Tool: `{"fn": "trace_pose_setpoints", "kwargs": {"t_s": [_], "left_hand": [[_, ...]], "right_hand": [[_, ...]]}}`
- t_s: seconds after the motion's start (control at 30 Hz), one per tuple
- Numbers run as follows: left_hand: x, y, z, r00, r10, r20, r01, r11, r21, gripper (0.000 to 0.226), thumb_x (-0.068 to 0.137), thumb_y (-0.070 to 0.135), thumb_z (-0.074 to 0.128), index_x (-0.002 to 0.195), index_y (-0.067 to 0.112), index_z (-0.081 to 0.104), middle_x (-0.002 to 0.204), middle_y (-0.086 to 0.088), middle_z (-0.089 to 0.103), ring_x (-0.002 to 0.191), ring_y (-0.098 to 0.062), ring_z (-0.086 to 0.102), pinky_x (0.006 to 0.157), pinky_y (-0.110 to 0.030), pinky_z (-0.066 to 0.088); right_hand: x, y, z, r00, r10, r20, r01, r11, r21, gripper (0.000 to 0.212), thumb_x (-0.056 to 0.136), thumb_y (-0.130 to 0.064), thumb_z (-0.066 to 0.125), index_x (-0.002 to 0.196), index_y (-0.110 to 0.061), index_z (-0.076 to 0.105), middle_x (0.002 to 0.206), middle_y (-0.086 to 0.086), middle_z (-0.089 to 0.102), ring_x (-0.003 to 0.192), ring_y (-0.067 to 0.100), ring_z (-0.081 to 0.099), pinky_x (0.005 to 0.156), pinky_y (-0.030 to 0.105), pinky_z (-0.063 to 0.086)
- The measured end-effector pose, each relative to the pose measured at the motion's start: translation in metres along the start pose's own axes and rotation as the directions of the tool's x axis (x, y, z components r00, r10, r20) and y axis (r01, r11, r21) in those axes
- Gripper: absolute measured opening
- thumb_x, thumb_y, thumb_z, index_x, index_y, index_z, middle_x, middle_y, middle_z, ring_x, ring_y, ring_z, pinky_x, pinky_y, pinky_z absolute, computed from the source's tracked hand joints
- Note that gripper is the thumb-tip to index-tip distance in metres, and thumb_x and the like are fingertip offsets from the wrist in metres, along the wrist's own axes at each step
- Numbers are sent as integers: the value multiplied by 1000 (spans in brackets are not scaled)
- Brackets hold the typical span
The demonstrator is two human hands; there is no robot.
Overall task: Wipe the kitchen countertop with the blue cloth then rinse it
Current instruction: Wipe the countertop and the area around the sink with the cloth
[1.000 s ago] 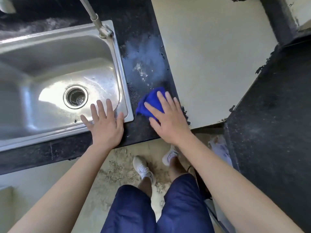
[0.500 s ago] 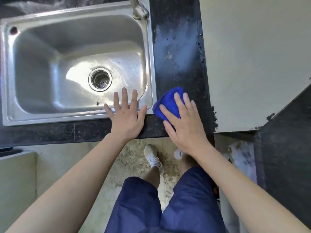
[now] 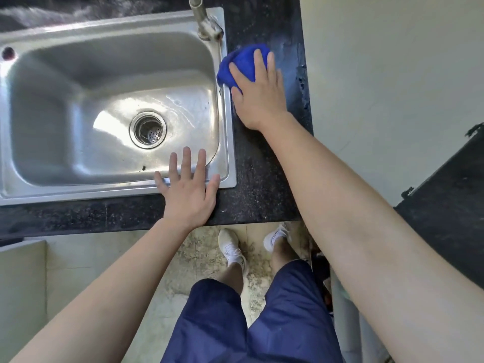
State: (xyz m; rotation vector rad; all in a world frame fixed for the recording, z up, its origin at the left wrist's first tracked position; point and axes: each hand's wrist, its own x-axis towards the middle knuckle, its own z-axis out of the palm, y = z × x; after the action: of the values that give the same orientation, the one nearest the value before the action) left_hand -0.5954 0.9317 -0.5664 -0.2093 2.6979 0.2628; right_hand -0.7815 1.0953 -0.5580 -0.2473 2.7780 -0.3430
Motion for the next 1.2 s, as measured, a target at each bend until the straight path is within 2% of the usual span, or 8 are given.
{"fn": "trace_pose_setpoints", "kwargs": {"t_s": [0.17,0.27,0.37,0.5,0.63,0.73,1.0,1.2], "left_hand": [[-1,-1,-1,1000,9,27,-9,1000,-6,63,100,60,11,158,36,1,167,0,-3,152,-28,-10,115,-67,-3],[-2,-2,-3,999,21,35,-20,1000,-21,64,100,61,10,158,35,1,167,0,-4,152,-27,-10,115,-67,-3],[-1,-1,-5,998,27,64,-25,999,-38,64,100,61,9,158,35,0,167,-1,-4,152,-28,-12,115,-68,-3],[-1,0,-6,996,44,76,-41,998,-43,64,100,60,8,158,33,-1,167,-2,-5,152,-29,-12,115,-68,-2],[-1,-1,-7,995,40,87,-39,999,-22,66,99,60,7,158,32,-2,167,-3,-4,152,-31,-11,115,-69,1],[-1,0,-6,996,42,73,-42,999,-10,65,99,60,7,158,33,0,167,-4,-2,152,-31,-8,114,-68,3],[1,1,-6,997,8,71,-11,999,41,68,96,61,4,157,32,9,166,-4,9,152,-32,1,114,-66,8],[4,5,-16,984,-74,161,83,995,-52,76,94,69,7,159,28,2,167,-3,-5,153,-26,-6,116,-65,2]], "right_hand": [[-95,2,34,997,-56,-53,56,998,-13,54,105,-44,28,158,-32,22,166,18,3,152,42,0,122,57,9],[-192,17,57,994,-104,15,104,995,-8,54,103,-45,34,156,-35,27,167,13,5,153,39,1,120,60,13],[-242,39,57,993,-54,108,61,996,-68,56,102,-54,30,156,-40,26,168,8,3,154,35,0,123,56,9],[-216,55,35,995,46,93,-37,994,-100,60,101,-60,21,157,-41,18,168,11,-1,153,38,-4,124,52,4],[-135,55,7,983,178,44,-171,977,-127,64,100,-64,18,158,-41,6,166,16,-9,151,41,-12,124,51,-4],[-75,53,-9,978,194,75,-182,973,-141,66,99,-66,14,158,-41,0,165,17,-14,150,44,-17,124,52,-5],[27,31,-28,994,104,33,-100,991,-94,62,102,-58,14,159,-36,3,166,18,-12,150,46,-15,124,54,-4],[-111,43,16,966,-243,84,249,966,-69,53,105,-47,29,156,-33,28,167,17,6,151,45,2,122,57,11]]}}
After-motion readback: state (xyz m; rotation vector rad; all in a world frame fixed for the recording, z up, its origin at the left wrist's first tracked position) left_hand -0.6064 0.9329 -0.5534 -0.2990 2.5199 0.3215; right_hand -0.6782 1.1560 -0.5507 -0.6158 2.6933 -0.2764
